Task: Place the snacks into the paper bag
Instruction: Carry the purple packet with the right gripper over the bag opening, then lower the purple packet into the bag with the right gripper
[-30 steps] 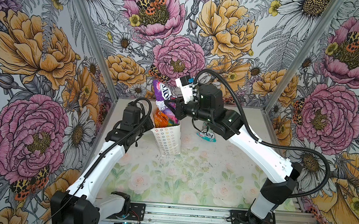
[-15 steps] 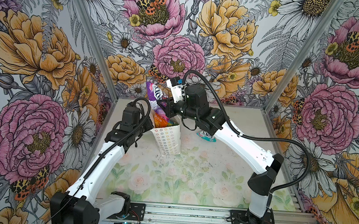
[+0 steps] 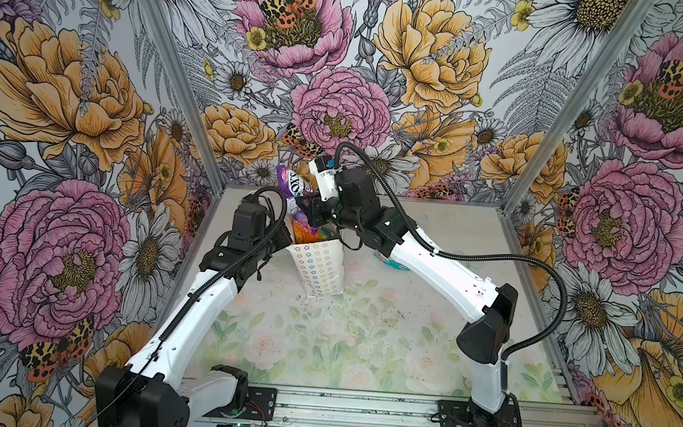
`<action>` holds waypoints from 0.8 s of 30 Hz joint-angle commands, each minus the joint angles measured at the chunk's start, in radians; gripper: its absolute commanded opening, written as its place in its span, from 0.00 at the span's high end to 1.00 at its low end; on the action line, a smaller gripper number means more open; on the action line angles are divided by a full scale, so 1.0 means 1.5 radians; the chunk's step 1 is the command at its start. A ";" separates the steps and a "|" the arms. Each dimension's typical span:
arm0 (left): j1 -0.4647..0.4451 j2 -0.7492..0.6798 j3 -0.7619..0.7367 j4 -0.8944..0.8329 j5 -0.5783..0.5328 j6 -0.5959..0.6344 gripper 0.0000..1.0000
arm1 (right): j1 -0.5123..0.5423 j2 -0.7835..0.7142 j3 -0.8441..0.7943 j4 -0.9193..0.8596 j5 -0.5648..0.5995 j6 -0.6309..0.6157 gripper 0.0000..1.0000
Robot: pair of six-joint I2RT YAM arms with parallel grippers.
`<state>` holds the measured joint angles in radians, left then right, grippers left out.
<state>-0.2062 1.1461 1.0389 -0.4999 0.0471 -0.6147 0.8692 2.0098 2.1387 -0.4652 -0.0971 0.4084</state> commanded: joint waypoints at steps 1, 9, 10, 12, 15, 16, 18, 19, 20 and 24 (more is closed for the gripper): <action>0.006 -0.014 -0.006 0.019 0.014 -0.005 1.00 | -0.004 0.010 0.023 0.031 0.025 -0.014 0.92; 0.005 -0.012 -0.005 0.019 0.014 -0.004 1.00 | -0.004 0.030 0.023 0.012 0.072 -0.048 0.92; 0.005 -0.012 -0.005 0.019 0.014 -0.004 1.00 | -0.004 0.030 0.022 0.009 0.081 -0.053 0.92; 0.005 -0.011 -0.004 0.019 0.014 -0.005 1.00 | -0.004 0.035 0.023 0.004 0.097 -0.063 0.92; 0.005 -0.009 -0.004 0.020 0.014 -0.006 1.00 | -0.004 0.039 0.023 -0.003 0.120 -0.079 0.92; 0.004 -0.009 -0.005 0.021 0.014 -0.007 1.00 | -0.004 0.041 0.023 -0.005 0.128 -0.085 0.92; 0.004 -0.007 -0.003 0.021 0.014 -0.006 1.00 | -0.004 0.044 0.022 -0.012 0.142 -0.097 0.92; 0.003 -0.007 -0.003 0.021 0.014 -0.006 1.00 | -0.004 0.045 0.022 -0.014 0.151 -0.103 0.92; 0.005 -0.006 -0.004 0.021 0.013 -0.006 1.00 | -0.004 0.047 0.022 -0.016 0.157 -0.109 0.92; 0.004 -0.005 -0.003 0.022 0.013 -0.007 1.00 | -0.004 0.054 0.023 -0.020 0.186 -0.130 0.92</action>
<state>-0.2062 1.1461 1.0382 -0.4969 0.0536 -0.6220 0.8692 2.0808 2.1387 -0.5137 0.1211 0.2581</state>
